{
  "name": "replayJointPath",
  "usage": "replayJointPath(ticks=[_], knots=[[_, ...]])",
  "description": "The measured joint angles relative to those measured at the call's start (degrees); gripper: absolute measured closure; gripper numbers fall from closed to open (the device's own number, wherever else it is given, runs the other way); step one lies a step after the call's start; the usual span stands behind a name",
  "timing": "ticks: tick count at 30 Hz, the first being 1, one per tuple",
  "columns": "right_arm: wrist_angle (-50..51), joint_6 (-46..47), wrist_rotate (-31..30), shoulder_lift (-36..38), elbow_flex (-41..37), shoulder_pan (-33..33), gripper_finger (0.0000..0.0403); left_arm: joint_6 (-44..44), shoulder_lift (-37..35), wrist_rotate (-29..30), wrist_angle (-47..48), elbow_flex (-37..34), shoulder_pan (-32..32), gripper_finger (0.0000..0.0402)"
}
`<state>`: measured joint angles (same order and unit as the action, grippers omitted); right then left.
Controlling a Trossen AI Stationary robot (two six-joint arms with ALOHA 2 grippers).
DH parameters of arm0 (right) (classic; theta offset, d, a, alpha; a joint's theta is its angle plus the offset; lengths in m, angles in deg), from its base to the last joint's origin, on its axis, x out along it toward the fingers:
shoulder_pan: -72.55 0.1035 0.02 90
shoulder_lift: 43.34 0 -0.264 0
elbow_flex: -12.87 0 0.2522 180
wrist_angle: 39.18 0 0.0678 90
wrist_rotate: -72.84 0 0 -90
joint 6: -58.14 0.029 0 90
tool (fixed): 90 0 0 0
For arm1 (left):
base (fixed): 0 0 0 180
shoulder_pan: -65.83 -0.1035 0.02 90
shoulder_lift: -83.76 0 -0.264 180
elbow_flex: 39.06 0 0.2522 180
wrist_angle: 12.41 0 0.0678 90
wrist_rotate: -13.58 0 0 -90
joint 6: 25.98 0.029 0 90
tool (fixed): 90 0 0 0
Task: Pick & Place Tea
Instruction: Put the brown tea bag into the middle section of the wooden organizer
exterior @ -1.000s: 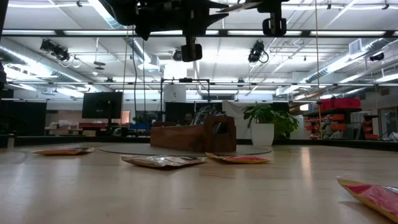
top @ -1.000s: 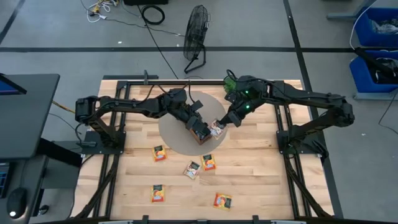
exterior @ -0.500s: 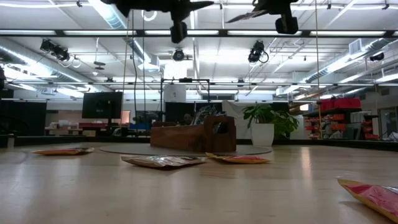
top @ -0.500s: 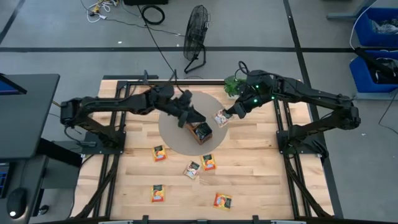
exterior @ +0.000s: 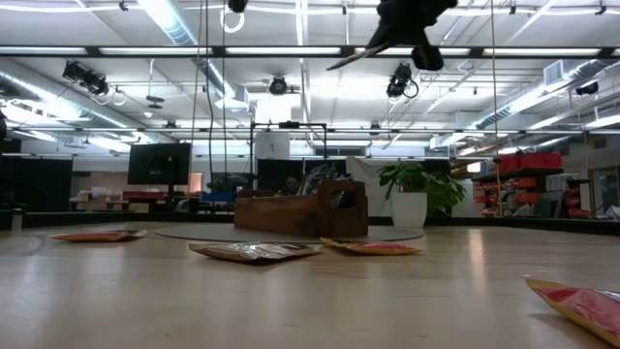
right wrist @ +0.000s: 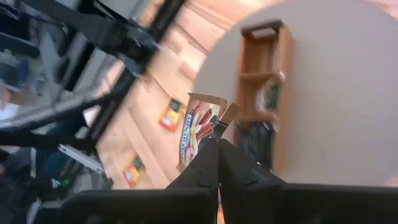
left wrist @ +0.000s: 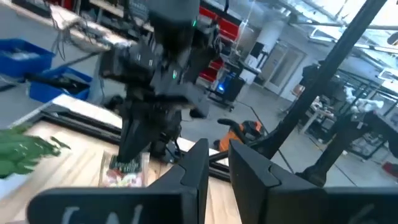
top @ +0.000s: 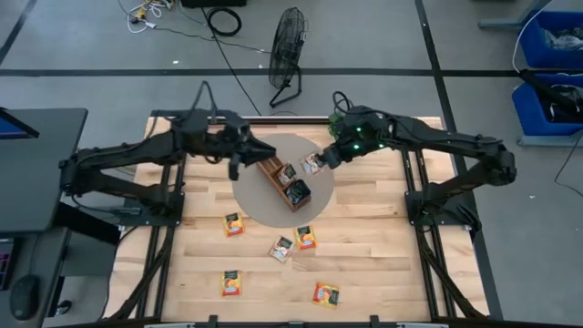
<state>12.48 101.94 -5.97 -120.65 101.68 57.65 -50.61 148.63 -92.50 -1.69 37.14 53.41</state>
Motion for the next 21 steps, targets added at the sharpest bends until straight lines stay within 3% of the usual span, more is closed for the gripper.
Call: replayJointPath(ticks=[5, 10, 16, 21], knots=[[-5.1, 0.8, -0.5, -3.6, 1.6, 0.2, 0.0403, 2.2, -5.0, 2.0, 4.5, 0.0, 0.0, 0.0338], [-2.5, -1.4, -1.8, -8.9, 9.7, 0.2, 0.0403, 4.6, -9.5, 5.5, 9.6, 0.0, 0.2, 0.0338], [10.3, -6.1, -4.2, -17.7, 24.8, 0.2, 0.0403, 5.6, -14.0, 10.3, 14.9, -0.5, 2.0, 0.0337], [19.4, -9.2, -6.7, -24.8, 35.7, 0.2, 0.0403, 3.3, -21.9, 14.4, 8.6, -10.0, 3.3, 0.0337]])
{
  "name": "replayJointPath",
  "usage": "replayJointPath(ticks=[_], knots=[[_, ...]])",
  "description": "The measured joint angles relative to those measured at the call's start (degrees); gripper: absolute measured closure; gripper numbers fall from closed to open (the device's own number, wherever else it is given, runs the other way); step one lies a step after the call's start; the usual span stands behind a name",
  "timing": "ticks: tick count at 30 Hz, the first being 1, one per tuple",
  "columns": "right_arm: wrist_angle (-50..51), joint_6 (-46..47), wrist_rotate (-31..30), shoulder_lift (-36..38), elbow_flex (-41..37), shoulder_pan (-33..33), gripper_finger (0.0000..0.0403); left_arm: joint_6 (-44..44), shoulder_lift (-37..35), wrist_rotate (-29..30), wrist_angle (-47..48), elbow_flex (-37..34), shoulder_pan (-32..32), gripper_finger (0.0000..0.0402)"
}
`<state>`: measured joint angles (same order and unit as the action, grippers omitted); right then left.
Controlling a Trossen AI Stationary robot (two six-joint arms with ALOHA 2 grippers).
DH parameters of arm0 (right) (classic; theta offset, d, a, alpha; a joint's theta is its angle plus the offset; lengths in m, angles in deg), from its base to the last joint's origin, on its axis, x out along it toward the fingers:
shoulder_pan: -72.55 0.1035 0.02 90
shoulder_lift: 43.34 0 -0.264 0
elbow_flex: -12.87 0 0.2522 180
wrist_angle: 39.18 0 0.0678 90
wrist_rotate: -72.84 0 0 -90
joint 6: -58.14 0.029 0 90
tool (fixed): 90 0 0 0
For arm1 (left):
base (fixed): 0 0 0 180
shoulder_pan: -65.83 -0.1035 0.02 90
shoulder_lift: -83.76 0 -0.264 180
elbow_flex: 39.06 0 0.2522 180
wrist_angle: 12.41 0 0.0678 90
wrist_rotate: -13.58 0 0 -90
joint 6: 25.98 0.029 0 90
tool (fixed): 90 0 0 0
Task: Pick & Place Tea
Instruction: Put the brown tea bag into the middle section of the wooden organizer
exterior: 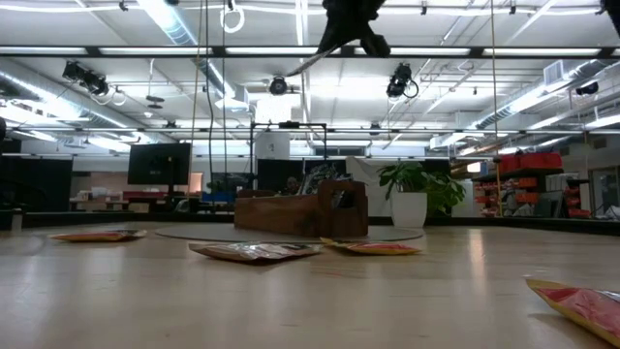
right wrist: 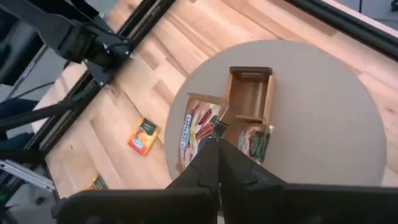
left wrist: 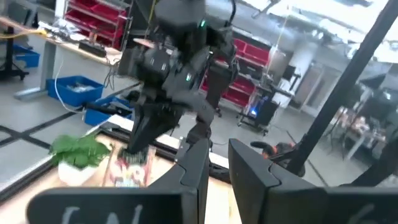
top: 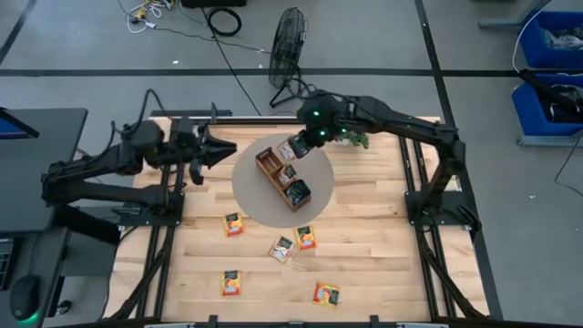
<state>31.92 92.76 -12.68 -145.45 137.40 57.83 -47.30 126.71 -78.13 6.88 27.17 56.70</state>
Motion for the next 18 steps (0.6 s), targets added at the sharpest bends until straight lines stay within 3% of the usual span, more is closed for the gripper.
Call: replayJointPath(ticks=[9, 18], knots=[[2.5, -1.1, -0.7, -6.9, 6.6, -0.8, 0.0403, -6.6, -16.3, 1.2, -1.1, -14.3, 0.0, 0.0337], [2.8, -3.7, -2.5, -13.0, 6.6, -1.0, 0.0403, -8.3, -25.8, 4.3, 8.0, -18.2, 0.0, 0.0337]])
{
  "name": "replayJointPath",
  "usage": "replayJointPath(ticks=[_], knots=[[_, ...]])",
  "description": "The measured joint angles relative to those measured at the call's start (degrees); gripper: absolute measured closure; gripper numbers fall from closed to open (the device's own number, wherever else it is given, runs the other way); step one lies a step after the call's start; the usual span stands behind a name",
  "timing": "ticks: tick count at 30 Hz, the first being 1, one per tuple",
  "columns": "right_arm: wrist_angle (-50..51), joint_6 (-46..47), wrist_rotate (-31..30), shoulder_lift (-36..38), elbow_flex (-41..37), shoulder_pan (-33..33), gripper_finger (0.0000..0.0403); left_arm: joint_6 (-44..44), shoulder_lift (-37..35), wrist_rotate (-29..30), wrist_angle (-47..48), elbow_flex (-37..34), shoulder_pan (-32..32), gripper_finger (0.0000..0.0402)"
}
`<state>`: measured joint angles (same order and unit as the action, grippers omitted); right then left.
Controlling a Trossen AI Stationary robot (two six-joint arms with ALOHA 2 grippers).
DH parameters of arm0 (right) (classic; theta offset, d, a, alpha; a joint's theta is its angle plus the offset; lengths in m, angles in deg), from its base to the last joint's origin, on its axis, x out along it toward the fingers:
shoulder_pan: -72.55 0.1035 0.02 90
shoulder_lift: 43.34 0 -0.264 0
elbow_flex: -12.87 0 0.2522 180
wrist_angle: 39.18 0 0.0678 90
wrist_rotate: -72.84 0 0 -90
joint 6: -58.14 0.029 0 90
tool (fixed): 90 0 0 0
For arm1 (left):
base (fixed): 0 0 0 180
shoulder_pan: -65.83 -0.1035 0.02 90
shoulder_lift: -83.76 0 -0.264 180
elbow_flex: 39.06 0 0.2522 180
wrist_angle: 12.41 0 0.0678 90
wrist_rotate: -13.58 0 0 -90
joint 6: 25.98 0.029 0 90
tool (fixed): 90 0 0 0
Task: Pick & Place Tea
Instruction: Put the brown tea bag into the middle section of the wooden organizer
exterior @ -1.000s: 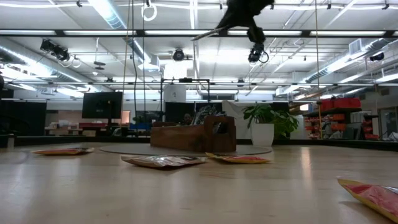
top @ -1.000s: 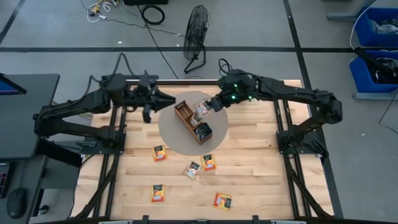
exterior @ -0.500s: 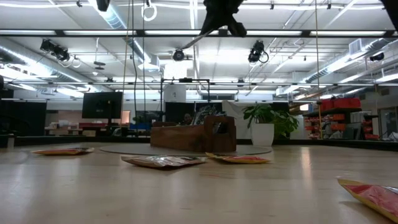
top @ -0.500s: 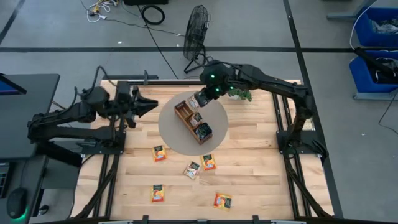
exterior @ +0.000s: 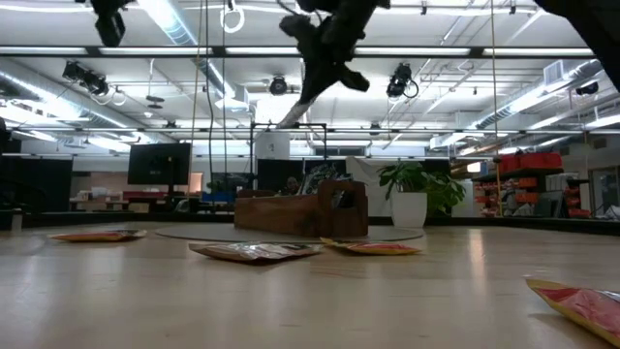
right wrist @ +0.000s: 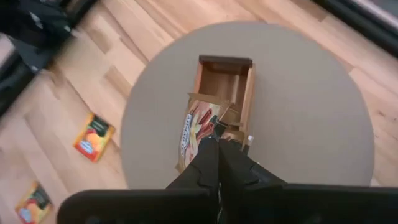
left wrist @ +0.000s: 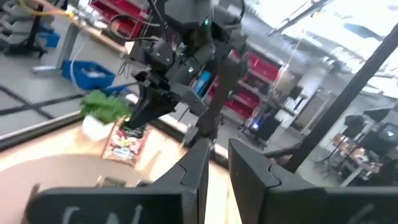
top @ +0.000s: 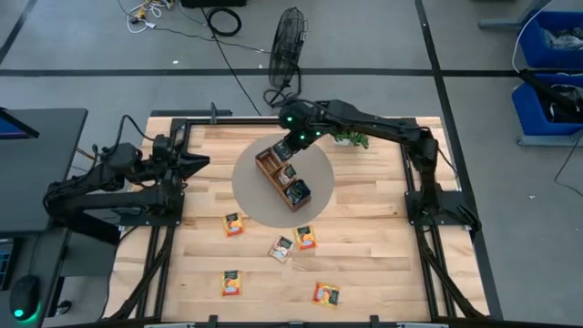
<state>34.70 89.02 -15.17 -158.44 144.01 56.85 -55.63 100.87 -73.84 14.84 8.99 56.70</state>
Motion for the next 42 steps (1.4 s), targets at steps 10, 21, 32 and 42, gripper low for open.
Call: replayJointPath(ticks=[10, 21, 32, 42], knots=[[1.7, -2.6, -2.8, -6.2, 0.0, 2.8, 0.0403, -0.1, -2.3, 0.4, 2.7, 0.0, 0.0, 0.0337], [1.8, -1.4, -8.6, -8.6, -1.5, 3.9, 0.0403, 0.1, -2.3, 0.4, 3.2, 0.0, 0.0, 0.0337], [1.2, -0.3, -7.7, -8.6, -5.1, 3.9, 0.0403, 0.1, -2.3, 0.3, 4.3, 0.0, 0.0, 0.0337], [-3.5, 0.1, -7.2, -8.6, -9.5, 4.1, 0.0403, 0.3, -2.3, 0.4, 4.4, 0.0, 0.0, 0.0337]])
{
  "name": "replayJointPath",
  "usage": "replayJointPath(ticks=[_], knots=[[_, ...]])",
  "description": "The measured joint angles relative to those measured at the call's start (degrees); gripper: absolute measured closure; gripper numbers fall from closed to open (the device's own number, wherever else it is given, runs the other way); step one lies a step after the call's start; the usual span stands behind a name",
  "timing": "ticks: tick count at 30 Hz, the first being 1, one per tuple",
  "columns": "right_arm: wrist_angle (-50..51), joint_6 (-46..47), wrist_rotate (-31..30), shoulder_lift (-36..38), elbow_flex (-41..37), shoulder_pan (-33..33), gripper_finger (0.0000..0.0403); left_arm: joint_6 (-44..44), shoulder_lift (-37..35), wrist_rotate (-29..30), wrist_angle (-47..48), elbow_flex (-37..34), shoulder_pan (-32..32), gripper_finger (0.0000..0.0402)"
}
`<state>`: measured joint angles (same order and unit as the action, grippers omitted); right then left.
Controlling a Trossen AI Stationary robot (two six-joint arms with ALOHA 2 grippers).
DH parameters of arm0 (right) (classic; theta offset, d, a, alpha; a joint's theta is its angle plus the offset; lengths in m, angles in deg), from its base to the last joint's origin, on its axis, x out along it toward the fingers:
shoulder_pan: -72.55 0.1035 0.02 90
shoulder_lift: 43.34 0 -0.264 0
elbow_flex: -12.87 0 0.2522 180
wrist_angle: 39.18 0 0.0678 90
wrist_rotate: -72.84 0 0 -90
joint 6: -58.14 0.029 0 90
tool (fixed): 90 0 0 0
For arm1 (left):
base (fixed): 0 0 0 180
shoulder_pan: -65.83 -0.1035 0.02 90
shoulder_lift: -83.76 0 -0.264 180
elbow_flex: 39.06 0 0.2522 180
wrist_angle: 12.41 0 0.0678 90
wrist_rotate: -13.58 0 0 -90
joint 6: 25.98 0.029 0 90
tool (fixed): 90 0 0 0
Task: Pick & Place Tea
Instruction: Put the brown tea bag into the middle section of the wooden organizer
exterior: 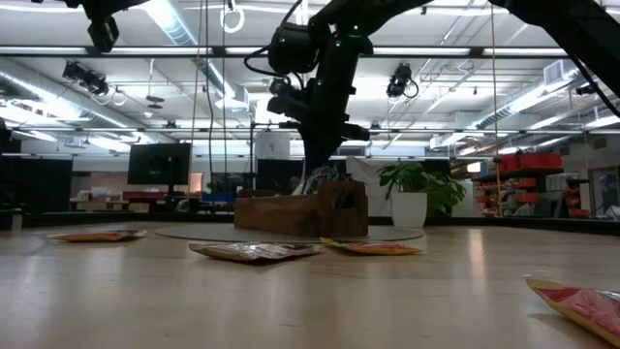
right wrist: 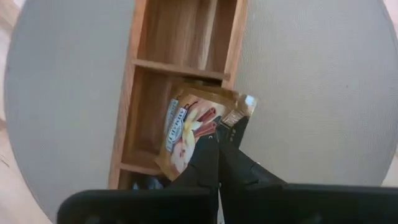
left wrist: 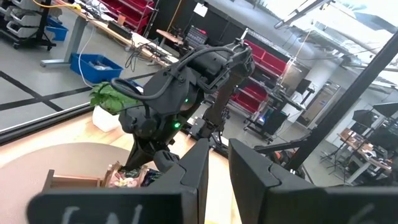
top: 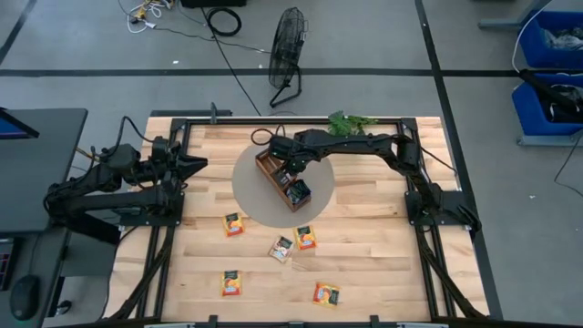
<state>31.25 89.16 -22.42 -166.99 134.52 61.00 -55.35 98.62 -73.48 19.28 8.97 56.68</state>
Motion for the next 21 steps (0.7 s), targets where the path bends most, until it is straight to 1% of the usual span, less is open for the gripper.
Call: replayJointPath(ticks=[7, 15, 21], knots=[[-4.0, -1.4, 0.4, 0.0, -0.1, 0.0, 0.0403, 0.0, 0.0, 0.0, 0.0, 0.0, 0.0, 0.0337], [-3.3, -3.1, 0.4, 0.0, -0.1, -0.1, 0.0403, 0.0, 0.0, 0.0, 0.2, 0.0, 0.0, 0.0337], [-4.3, -2.6, 2.7, -1.4, -0.1, -0.5, 0.0403, 0.0, 0.0, 0.0, 0.3, 0.0, 0.0, 0.0337]])
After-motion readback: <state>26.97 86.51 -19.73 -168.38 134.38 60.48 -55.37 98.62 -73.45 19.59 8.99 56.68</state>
